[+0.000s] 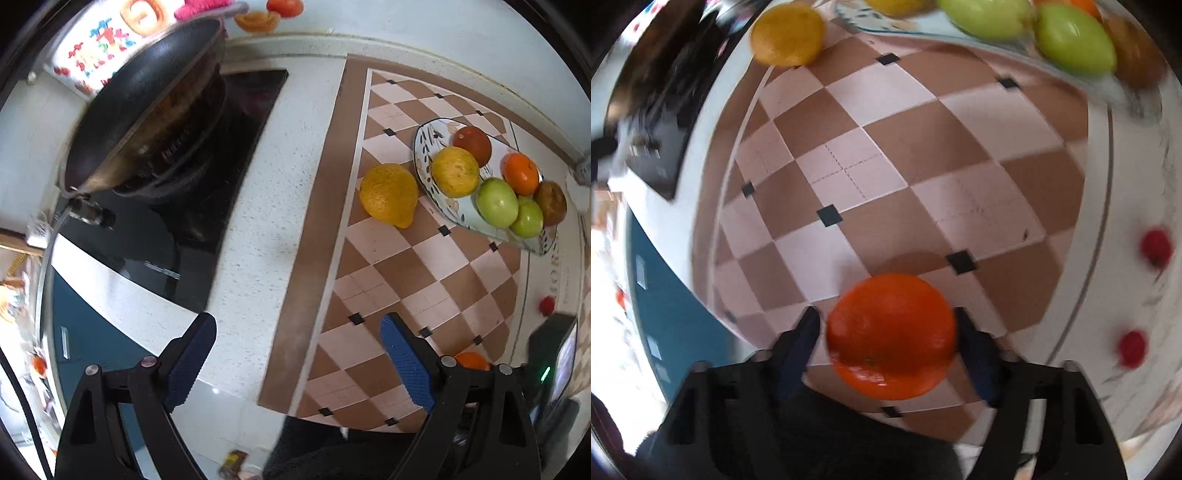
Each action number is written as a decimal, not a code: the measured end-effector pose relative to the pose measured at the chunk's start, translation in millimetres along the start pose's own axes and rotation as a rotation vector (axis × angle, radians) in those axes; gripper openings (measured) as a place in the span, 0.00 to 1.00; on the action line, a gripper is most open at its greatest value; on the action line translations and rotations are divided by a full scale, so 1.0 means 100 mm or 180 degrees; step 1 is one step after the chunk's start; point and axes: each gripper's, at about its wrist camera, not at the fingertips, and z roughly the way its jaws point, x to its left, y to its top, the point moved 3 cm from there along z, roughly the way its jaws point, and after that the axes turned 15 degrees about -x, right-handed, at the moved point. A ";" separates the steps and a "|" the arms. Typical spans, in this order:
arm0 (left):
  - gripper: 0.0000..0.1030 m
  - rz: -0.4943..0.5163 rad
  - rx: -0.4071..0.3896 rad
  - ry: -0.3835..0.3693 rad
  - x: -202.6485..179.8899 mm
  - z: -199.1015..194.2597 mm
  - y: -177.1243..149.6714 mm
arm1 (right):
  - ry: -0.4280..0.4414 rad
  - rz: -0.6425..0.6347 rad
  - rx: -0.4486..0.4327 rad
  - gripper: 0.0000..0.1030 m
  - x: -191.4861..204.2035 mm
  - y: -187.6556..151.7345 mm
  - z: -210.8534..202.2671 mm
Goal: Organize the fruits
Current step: 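Reach the right tool to the loose orange while the left reaches the yellow citrus, then grasp the orange with the right tool while the left grasps the yellow citrus, then carry and release the orange onto the plate while the left releases the citrus there, then lift both tools off the plate and move toward the small red fruits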
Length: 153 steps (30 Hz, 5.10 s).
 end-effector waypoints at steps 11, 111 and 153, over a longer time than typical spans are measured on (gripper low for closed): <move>0.88 -0.0446 0.0319 -0.0538 -0.21 0.70 0.66 | -0.0042 0.0638 -0.0219 0.66 -0.82 0.25 -0.20; 0.58 0.0060 0.0254 -0.1014 -1.33 0.85 1.65 | 0.0124 0.0666 -0.0867 0.66 -1.22 2.79 -0.55; 0.89 0.0468 -0.0313 -0.0544 -1.09 0.30 1.08 | -0.0701 0.0691 -0.0978 0.94 -1.18 1.57 -1.08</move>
